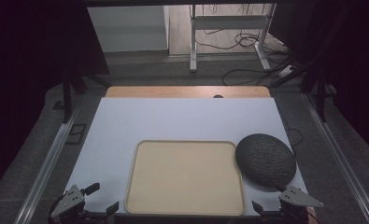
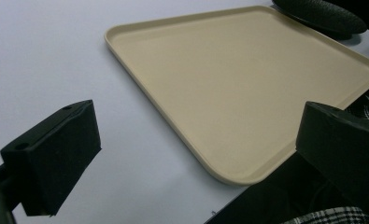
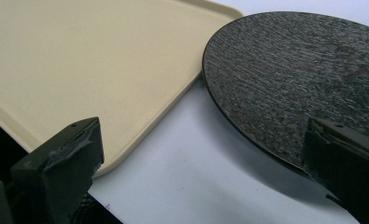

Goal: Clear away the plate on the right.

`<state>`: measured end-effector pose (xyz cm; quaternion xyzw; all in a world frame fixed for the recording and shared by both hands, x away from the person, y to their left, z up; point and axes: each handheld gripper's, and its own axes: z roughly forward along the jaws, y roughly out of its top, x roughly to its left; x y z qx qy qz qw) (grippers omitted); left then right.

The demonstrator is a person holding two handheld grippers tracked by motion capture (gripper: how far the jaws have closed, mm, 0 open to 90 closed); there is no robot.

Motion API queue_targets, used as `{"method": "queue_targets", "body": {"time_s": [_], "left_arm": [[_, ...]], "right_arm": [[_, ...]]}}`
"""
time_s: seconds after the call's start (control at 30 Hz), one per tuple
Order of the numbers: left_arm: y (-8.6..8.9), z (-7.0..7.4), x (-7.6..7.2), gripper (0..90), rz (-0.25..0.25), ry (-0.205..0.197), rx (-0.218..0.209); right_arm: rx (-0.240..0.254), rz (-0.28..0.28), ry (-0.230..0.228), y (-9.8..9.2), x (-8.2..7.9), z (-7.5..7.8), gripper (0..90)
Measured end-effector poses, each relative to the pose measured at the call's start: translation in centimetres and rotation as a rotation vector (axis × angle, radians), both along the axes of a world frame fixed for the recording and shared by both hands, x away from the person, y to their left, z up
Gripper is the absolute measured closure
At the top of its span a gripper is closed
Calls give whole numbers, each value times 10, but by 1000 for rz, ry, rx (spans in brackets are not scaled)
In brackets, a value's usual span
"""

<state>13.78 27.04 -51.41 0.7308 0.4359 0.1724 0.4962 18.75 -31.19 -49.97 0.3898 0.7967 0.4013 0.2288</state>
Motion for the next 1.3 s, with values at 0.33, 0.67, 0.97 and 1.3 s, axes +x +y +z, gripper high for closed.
{"method": "queue_targets", "body": {"time_s": [0.33,0.67,0.97,1.3], "left_arm": [[-1,0,1,0,-8,6,5],[0,0,1,0,-7,14,1],[0,-1,3,0,-4,30,1],[1,-1,4,0,0,37,-5]], "right_arm": [[9,22,22,0,1,-1,2],[15,34,42,1,2,-2,9],[16,15,63,4,4,-3,0],[-6,-22,78,11,12,-5,0]]}}
